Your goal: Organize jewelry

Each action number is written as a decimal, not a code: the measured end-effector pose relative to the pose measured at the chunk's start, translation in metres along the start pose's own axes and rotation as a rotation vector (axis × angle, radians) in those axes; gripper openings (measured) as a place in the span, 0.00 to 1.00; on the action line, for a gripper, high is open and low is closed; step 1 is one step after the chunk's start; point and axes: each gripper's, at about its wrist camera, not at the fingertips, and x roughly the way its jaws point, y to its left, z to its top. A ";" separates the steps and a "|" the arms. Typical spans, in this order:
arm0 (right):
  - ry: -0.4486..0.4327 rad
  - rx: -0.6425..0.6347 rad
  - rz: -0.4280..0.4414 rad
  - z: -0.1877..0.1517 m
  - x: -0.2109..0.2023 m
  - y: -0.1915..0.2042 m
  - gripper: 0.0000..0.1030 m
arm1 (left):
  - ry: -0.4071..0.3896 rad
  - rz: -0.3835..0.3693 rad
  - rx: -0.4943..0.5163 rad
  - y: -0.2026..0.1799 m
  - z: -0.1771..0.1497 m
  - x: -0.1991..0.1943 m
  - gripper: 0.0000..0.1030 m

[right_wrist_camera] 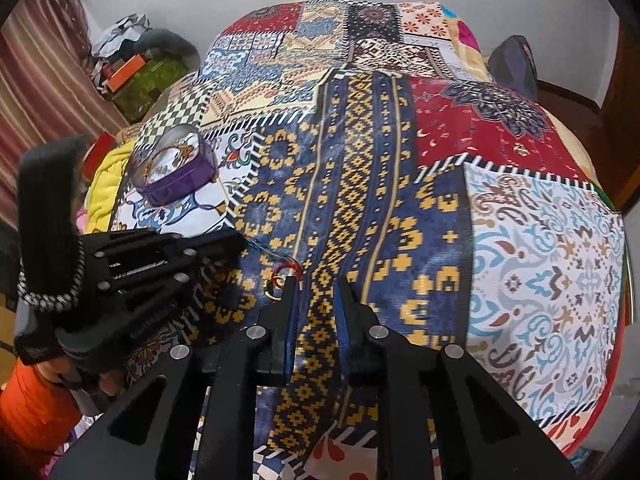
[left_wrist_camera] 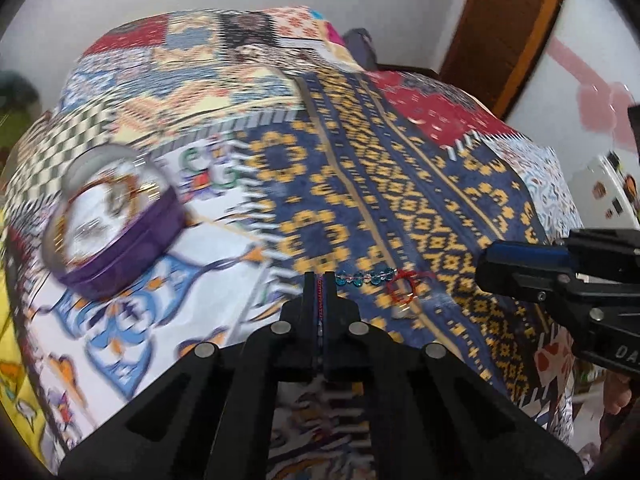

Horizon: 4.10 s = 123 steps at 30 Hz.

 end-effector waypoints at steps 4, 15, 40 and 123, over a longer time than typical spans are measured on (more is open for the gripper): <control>0.018 -0.024 0.014 -0.001 0.006 0.008 0.15 | -0.024 0.046 -0.056 0.022 -0.010 -0.016 0.00; 0.076 -0.112 -0.044 -0.004 0.036 0.033 0.15 | 0.005 0.024 -0.108 0.048 -0.047 -0.044 0.02; 0.002 -0.091 -0.027 -0.009 0.044 0.034 0.18 | -0.006 0.002 -0.065 0.041 -0.022 -0.018 0.27; -0.182 -0.270 0.117 0.097 0.048 0.119 0.17 | -0.327 0.183 -0.234 0.121 0.040 -0.081 0.05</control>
